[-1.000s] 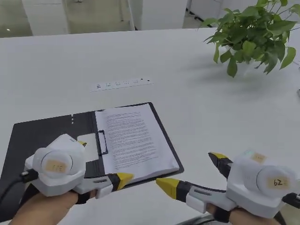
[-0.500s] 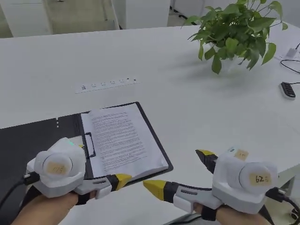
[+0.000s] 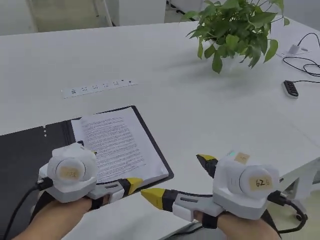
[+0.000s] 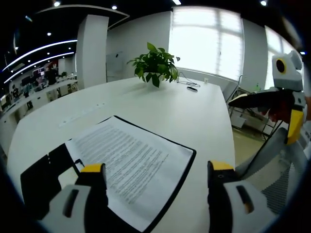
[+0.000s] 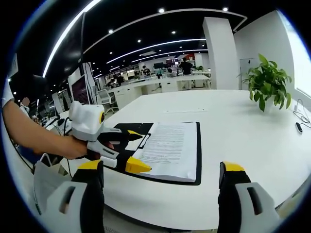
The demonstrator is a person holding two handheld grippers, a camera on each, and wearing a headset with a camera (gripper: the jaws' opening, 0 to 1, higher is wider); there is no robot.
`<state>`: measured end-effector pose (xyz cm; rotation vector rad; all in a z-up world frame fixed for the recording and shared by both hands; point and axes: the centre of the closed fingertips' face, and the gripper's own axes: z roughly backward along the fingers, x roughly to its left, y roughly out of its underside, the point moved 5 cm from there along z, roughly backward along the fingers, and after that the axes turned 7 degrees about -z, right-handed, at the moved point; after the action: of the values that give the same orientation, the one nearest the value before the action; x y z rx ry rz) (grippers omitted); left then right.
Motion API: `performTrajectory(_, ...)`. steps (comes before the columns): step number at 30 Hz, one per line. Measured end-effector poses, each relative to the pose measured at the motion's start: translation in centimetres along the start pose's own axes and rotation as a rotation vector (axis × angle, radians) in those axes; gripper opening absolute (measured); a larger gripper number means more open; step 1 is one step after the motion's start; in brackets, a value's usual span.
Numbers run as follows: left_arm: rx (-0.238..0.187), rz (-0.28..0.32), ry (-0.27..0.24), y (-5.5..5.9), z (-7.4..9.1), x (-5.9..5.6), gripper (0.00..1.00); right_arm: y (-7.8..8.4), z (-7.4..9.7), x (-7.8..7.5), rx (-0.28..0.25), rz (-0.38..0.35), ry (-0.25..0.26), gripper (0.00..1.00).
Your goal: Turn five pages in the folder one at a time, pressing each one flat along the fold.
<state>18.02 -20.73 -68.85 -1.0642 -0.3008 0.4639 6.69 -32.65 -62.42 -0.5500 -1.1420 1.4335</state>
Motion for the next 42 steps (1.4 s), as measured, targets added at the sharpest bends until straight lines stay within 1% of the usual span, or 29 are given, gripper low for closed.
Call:
performTrajectory(2,0.001,0.004,-0.003,0.0,-0.4,0.1,0.84,0.0,-0.1,-0.1,-0.001,-0.004,0.001,0.98)
performTrajectory(7,0.001,0.029,-0.009,0.2,-1.9,-0.1,0.82,0.1,-0.5,-0.2,0.005,-0.005,0.003,0.98)
performTrajectory(9,0.016,0.028,-0.014,0.5,-2.5,-0.2,0.82,0.1,-0.6,-0.2,0.005,-0.007,0.004,0.97)
performTrajectory(16,0.03,0.049,-0.029,1.2,-3.9,-0.3,0.79,0.4,-1.1,-0.5,0.016,-0.019,0.009,0.96)
performTrajectory(18,0.032,0.06,-0.03,1.2,-4.2,-0.4,0.78,0.5,-1.2,-0.7,0.02,-0.02,0.011,0.95)
performTrajectory(21,0.034,0.049,-0.037,1.4,-4.5,-0.5,0.75,0.6,-1.5,-0.9,0.025,-0.025,0.015,0.95)
performTrajectory(25,0.04,0.054,-0.061,1.7,-4.9,0.0,0.73,0.7,-1.8,-1.0,0.028,-0.029,0.013,0.94)
performTrajectory(26,0.043,0.066,-0.066,1.8,-5.1,0.2,0.72,0.8,-1.9,-1.0,0.032,-0.029,0.013,0.94)
performTrajectory(30,0.058,0.065,-0.084,2.3,-5.5,0.3,0.69,0.8,-2.3,-1.0,0.036,-0.026,0.011,0.94)
performTrajectory(36,0.081,0.069,-0.103,3.2,-6.3,0.2,0.67,0.8,-2.6,-0.9,0.039,-0.026,0.007,0.94)
performTrajectory(39,0.078,0.062,-0.115,3.2,-6.5,0.1,0.63,0.7,-2.6,-0.9,0.037,-0.029,0.01,0.94)
performTrajectory(41,0.074,0.068,-0.127,3.2,-6.5,0.1,0.62,0.8,-2.6,-0.9,0.041,-0.03,0.01,0.94)
performTrajectory(42,0.075,0.066,-0.128,3.2,-6.5,0.0,0.62,0.8,-2.6,-0.9,0.041,-0.028,0.009,0.93)
